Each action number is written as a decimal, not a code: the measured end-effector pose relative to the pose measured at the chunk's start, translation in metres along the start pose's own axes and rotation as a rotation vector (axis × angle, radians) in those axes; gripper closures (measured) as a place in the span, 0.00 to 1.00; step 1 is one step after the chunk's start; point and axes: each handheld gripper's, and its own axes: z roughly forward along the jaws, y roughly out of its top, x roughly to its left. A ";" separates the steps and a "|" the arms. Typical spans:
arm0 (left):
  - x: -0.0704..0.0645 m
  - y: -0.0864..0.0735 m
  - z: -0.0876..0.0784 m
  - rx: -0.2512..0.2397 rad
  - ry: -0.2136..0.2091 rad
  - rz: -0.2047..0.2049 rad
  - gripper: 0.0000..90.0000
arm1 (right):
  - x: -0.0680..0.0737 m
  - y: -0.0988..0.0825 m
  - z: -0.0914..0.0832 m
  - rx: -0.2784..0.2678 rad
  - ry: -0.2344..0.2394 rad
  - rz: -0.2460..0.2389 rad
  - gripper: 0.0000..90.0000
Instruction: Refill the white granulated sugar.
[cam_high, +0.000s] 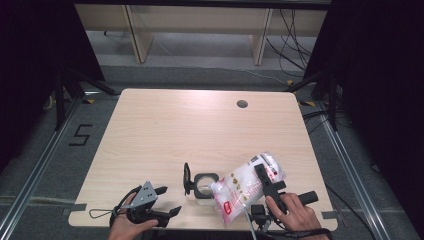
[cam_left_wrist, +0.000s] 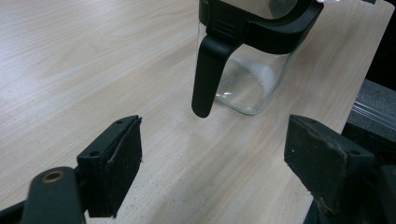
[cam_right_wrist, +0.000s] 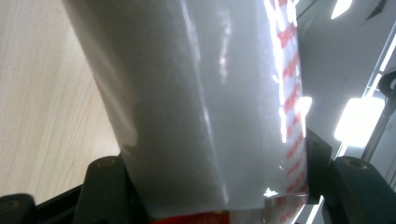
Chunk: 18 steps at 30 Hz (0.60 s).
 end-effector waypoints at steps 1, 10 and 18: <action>-0.001 0.000 0.000 -0.013 -0.006 -0.010 0.21 | 0.000 0.000 -0.001 -0.001 -0.005 -0.005 0.45; -0.003 0.000 0.001 -0.019 -0.007 -0.027 0.21 | -0.004 0.002 -0.002 -0.002 -0.026 -0.036 0.45; -0.001 0.000 0.001 -0.009 -0.010 -0.016 0.21 | -0.002 0.003 0.000 0.018 -0.028 0.001 0.45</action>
